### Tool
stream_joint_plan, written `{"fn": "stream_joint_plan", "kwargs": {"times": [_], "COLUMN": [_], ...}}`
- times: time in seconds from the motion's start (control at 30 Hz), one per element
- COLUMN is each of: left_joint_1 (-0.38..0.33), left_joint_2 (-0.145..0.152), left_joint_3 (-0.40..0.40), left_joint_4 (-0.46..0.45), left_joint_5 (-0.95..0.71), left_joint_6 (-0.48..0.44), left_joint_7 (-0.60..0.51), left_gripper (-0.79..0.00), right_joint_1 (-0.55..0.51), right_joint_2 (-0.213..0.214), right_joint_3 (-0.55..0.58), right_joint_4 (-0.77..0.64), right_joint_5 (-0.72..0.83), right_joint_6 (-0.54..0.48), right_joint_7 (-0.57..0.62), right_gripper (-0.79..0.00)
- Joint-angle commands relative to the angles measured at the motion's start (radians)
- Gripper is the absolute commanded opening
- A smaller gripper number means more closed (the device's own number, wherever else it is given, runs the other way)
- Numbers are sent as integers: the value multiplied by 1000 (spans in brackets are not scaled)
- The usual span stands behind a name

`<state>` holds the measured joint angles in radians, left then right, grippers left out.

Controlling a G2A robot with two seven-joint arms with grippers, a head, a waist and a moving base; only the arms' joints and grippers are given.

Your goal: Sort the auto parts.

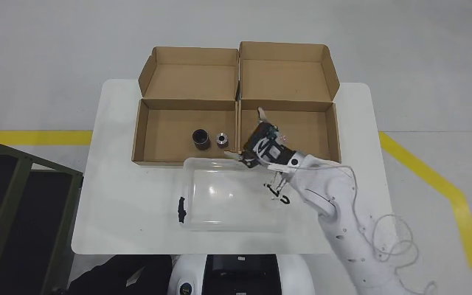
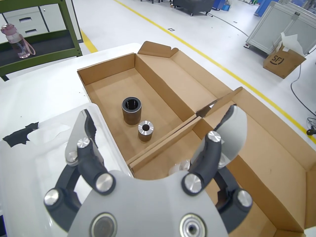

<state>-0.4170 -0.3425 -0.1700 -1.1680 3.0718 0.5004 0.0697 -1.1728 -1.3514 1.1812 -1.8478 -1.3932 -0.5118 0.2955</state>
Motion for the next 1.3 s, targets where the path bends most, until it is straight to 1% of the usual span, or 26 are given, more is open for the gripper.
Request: {"fn": "stream_joint_plan", "kwargs": {"times": [0.0, 0.23, 0.37, 0.57, 0.77, 0.97, 1.27], "left_joint_1": [0, 0, 0, 0, 0, 0, 0], "left_joint_2": [0, 0, 0, 0, 0, 0, 0], "left_joint_3": [0, 0, 0, 0, 0, 0, 0], "left_joint_4": [0, 0, 0, 0, 0, 0, 0], "left_joint_5": [0, 0, 0, 0, 0, 0, 0], "left_joint_6": [0, 0, 0, 0, 0, 0, 0], "left_joint_7": [0, 0, 0, 0, 0, 0, 0], "left_gripper": [0, 0, 0, 0, 0, 0, 0], "right_joint_1": [-42, -195, -291, -441, -562, -646, -718], "right_joint_2": [8, 34, 46, 61, 70, 77, 83], "right_joint_3": [31, 139, 201, 308, 389, 456, 516], "right_joint_4": [-25, -82, -130, -210, -272, -304, -336], "right_joint_5": [-19, -88, -101, -112, -122, -115, -123], "right_joint_6": [-5, -11, 0, 33, 70, 88, 110], "right_joint_7": [-30, -152, -214, -276, -329, -381, -404], "right_gripper": [0, 0, 0, 0, 0, 0, 0]}}
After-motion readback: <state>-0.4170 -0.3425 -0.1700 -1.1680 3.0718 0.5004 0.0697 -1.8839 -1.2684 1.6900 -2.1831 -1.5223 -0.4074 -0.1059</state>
